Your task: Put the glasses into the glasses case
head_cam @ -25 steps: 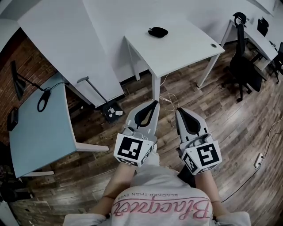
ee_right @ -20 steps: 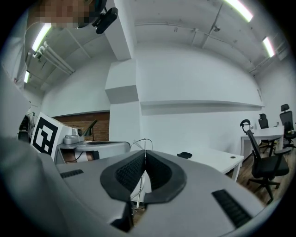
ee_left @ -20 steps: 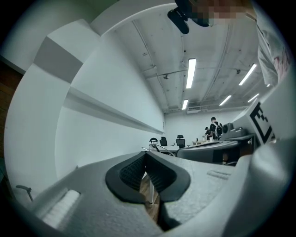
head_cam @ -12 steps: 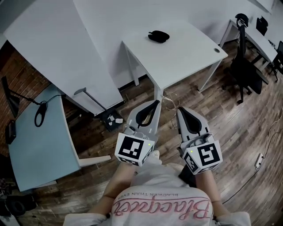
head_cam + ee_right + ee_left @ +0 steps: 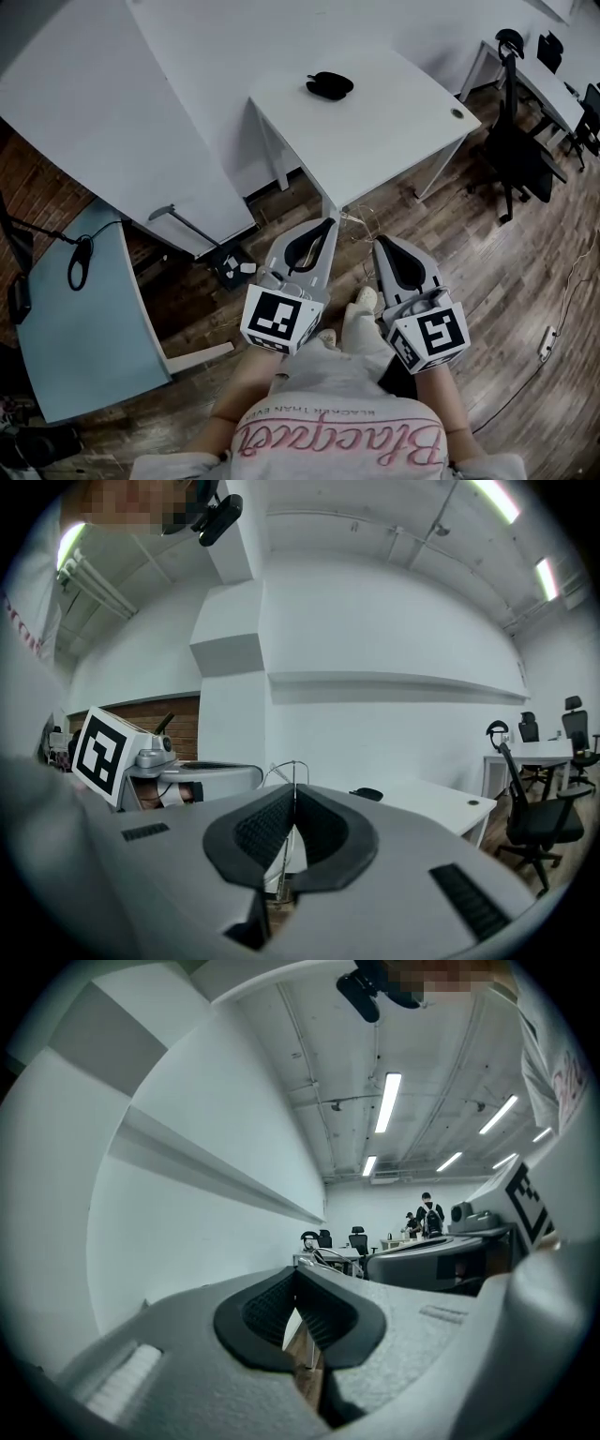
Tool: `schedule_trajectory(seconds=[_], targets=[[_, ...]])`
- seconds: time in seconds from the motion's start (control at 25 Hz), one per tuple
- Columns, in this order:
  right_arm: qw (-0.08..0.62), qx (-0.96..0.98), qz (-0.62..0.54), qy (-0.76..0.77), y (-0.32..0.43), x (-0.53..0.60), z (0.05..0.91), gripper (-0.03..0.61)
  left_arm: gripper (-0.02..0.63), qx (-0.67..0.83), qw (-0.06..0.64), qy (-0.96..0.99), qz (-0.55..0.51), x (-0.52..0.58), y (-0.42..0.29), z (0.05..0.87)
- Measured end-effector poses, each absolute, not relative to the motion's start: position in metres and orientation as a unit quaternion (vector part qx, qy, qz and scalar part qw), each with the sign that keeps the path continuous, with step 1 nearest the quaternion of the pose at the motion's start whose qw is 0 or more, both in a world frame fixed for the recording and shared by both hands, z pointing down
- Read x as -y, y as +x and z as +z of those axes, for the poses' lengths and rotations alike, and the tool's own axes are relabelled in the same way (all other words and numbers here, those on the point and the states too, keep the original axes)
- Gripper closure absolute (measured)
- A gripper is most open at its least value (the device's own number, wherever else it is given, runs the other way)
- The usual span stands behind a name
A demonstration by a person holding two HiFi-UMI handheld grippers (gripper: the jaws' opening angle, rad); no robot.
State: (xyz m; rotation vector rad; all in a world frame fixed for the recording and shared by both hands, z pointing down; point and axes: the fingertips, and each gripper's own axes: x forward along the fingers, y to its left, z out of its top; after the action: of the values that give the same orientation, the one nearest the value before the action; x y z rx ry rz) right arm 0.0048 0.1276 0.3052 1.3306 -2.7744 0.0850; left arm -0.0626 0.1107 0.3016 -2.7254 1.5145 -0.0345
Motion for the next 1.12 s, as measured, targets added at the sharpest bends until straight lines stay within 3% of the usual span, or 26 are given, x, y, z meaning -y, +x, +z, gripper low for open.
schedule_trajectory(seconds=[1.12], targets=[[0.06, 0.942, 0.011, 0.329, 0.065, 0.15, 0.306, 0.566, 0.612, -0.573, -0.006, -0.819, -0.025, 0.162, -0.002, 0.307]])
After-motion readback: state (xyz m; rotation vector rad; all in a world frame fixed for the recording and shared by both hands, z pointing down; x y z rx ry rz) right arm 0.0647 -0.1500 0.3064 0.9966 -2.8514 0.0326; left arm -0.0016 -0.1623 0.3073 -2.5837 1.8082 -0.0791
